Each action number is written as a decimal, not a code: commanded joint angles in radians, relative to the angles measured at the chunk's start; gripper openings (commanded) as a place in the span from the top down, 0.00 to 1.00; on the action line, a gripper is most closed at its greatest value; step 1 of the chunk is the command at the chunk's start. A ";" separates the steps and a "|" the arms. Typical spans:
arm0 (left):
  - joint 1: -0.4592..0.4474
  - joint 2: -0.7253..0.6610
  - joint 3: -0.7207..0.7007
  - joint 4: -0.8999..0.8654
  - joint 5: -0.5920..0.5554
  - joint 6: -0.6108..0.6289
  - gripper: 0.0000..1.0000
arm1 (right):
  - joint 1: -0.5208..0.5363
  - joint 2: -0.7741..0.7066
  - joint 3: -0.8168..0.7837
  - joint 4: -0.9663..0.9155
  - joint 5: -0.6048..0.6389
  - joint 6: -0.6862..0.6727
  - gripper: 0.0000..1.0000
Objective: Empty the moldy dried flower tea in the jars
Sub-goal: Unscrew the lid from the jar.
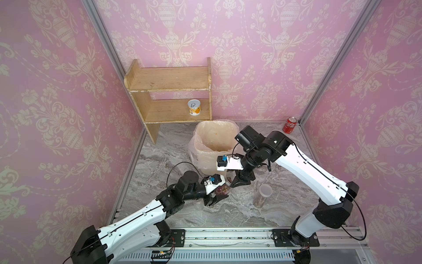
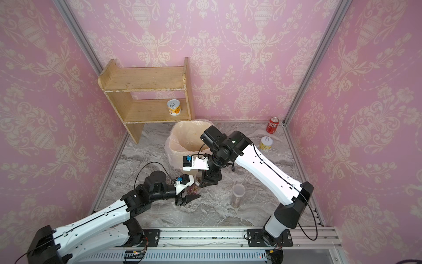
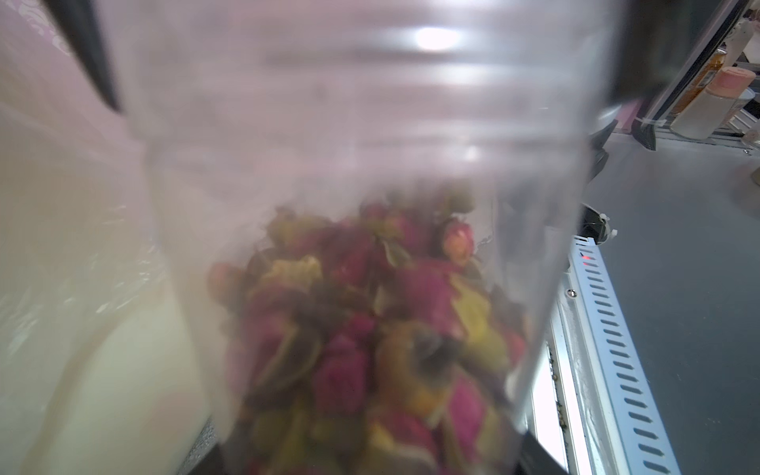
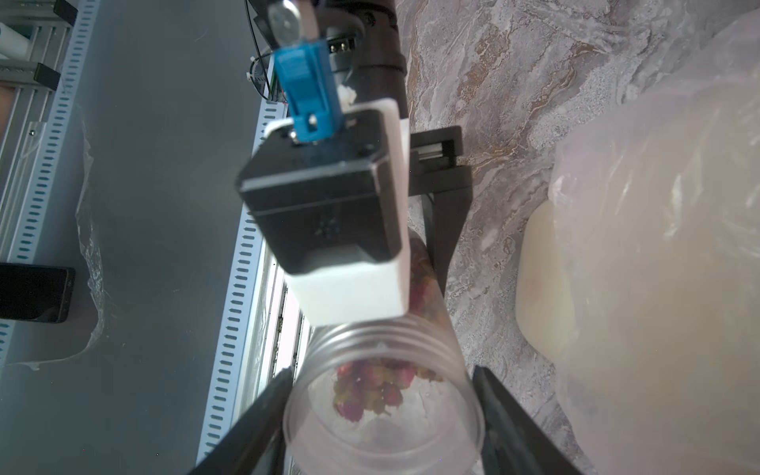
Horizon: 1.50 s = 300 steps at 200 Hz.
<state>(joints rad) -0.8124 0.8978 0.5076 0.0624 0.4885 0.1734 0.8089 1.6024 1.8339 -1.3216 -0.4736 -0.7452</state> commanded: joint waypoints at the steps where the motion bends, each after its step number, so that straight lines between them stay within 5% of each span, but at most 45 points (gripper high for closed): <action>1: -0.001 -0.017 0.005 0.073 0.008 0.016 0.72 | 0.015 -0.053 -0.038 0.160 -0.017 0.041 0.24; 33: 0.001 -0.045 0.003 0.042 -0.101 0.055 0.72 | -0.016 -0.217 -0.151 0.382 -0.066 0.349 0.09; 57: 0.000 -0.064 -0.003 0.040 -0.180 0.084 0.72 | -0.037 -0.342 -0.253 0.529 0.059 0.731 0.07; 90: -0.001 -0.063 0.019 -0.008 -0.242 0.132 0.73 | -0.046 -0.339 -0.231 0.359 0.219 1.112 0.05; 122: -0.001 -0.031 0.056 -0.085 -0.283 0.185 0.74 | -0.045 -0.298 -0.259 0.330 0.154 1.299 0.04; 239: -0.002 -0.010 0.081 -0.104 -0.307 0.206 0.75 | -0.042 -0.213 -0.368 0.441 0.085 1.393 0.09; 300: -0.002 -0.008 0.073 -0.098 -0.300 0.192 0.75 | -0.034 -0.184 -0.354 0.423 0.091 1.366 0.28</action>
<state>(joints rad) -0.8135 0.8932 0.5606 -0.0509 0.1925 0.3683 0.7681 1.4143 1.4769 -0.8864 -0.3885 0.6292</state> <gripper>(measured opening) 0.654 0.756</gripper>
